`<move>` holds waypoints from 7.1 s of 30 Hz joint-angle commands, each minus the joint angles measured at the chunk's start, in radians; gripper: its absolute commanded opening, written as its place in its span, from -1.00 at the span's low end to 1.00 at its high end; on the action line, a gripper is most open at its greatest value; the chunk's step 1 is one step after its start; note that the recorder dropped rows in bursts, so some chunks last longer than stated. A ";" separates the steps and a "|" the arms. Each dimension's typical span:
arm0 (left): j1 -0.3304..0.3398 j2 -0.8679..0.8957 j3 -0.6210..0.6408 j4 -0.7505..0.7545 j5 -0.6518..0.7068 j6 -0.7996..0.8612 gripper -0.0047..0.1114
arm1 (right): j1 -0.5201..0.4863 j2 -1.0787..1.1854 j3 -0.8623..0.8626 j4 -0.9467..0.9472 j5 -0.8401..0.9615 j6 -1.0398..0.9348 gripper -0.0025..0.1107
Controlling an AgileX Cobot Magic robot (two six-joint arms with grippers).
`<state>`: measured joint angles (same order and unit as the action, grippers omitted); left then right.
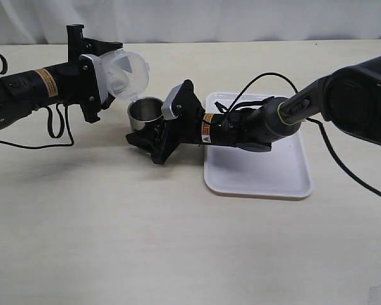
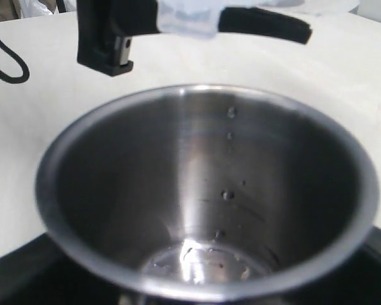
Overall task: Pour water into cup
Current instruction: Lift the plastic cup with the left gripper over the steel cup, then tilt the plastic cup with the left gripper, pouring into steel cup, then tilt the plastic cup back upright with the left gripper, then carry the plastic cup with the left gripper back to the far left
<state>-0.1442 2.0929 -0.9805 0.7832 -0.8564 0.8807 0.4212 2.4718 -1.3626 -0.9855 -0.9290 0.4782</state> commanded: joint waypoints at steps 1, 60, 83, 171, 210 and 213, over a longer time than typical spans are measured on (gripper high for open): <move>-0.009 -0.006 -0.010 -0.017 -0.047 0.016 -0.92 | 0.000 0.008 0.003 -0.015 0.037 0.007 -0.88; -0.055 -0.006 -0.069 -0.043 0.061 0.280 -0.92 | 0.000 0.008 0.003 -0.015 0.037 0.007 -0.88; -0.055 -0.006 -0.069 -0.046 -0.016 0.436 -0.92 | 0.000 0.008 0.003 -0.015 0.037 0.007 -0.88; -0.055 -0.006 -0.069 -0.009 -0.162 0.014 -0.92 | 0.000 0.008 0.003 -0.021 0.039 0.007 -0.88; 0.234 0.030 -0.319 -0.643 0.244 -1.017 -0.92 | 0.000 0.008 0.003 -0.021 0.039 0.007 -0.88; 0.264 0.079 -0.346 -0.629 0.243 -1.017 -0.92 | 0.000 0.008 0.003 -0.021 0.039 0.007 -0.88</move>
<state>0.0969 2.1300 -1.3012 0.1336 -0.6217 -0.1095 0.4212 2.4718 -1.3626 -0.9892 -0.9290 0.4782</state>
